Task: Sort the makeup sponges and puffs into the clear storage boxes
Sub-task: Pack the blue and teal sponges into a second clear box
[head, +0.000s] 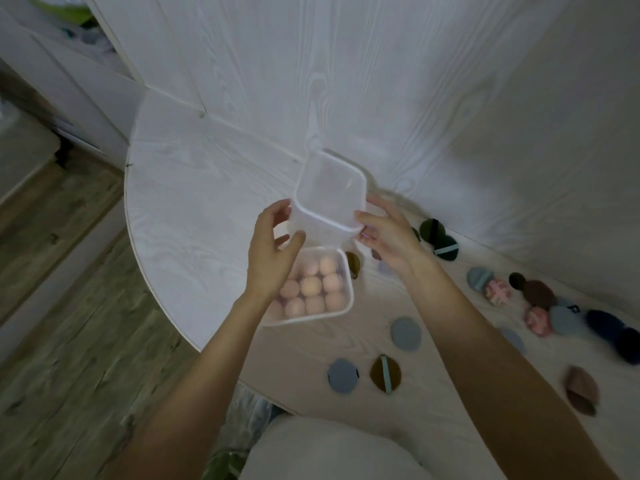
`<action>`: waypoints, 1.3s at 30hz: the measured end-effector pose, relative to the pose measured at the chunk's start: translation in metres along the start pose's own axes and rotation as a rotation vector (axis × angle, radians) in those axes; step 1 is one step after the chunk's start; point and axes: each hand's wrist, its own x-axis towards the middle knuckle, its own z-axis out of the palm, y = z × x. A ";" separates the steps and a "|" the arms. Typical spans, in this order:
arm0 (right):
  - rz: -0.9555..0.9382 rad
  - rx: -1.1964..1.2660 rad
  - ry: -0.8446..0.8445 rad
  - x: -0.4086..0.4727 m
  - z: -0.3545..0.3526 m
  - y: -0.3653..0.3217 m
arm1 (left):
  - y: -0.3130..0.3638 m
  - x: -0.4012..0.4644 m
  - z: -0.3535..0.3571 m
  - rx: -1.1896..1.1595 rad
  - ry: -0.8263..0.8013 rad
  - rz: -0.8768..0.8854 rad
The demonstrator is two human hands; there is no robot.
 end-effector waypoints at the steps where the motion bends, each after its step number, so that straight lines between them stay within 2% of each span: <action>1: -0.010 0.041 -0.006 -0.010 -0.009 -0.001 | 0.003 -0.006 0.001 -0.016 -0.035 0.017; 4: -0.034 0.112 0.005 -0.039 -0.037 0.003 | 0.006 -0.025 0.004 0.032 -0.198 0.045; 6: -0.034 0.083 0.026 -0.060 -0.053 0.011 | -0.002 -0.039 0.001 0.148 -0.356 0.045; 10: -0.033 0.095 -0.021 -0.092 -0.077 0.033 | -0.039 -0.052 -0.009 0.931 -0.579 0.267; 11: -0.035 0.104 -0.016 -0.097 -0.082 0.039 | -0.046 -0.053 -0.012 1.052 -0.592 0.281; 13: -0.051 0.078 -0.005 -0.104 -0.087 0.048 | -0.051 -0.050 -0.018 1.130 -0.575 0.295; 18: -0.091 -0.112 -0.037 -0.114 -0.090 0.063 | -0.062 -0.017 -0.024 1.053 -0.410 0.211; 23: -0.012 -0.255 -0.035 -0.119 -0.083 0.072 | -0.048 0.021 -0.007 0.934 -0.215 0.051; 25: 0.026 -0.301 -0.035 -0.119 -0.075 0.075 | -0.030 0.024 -0.002 0.837 -0.177 0.103; 27: 0.080 -0.332 -0.061 -0.116 -0.068 0.081 | -0.011 0.009 0.000 0.651 -0.169 0.146; 29: 0.140 -0.344 -0.085 -0.112 -0.058 0.091 | -0.001 -0.019 0.000 0.510 -0.203 0.071; 33: 0.235 -0.285 -0.129 -0.099 -0.038 0.114 | -0.017 -0.068 -0.009 0.583 -0.226 0.054; 36: 0.266 -0.209 -0.129 -0.089 -0.028 0.121 | -0.036 -0.088 -0.023 0.576 -0.165 -0.119; 39: 0.251 -0.162 -0.115 -0.081 -0.024 0.123 | -0.048 -0.094 -0.027 0.568 -0.178 -0.174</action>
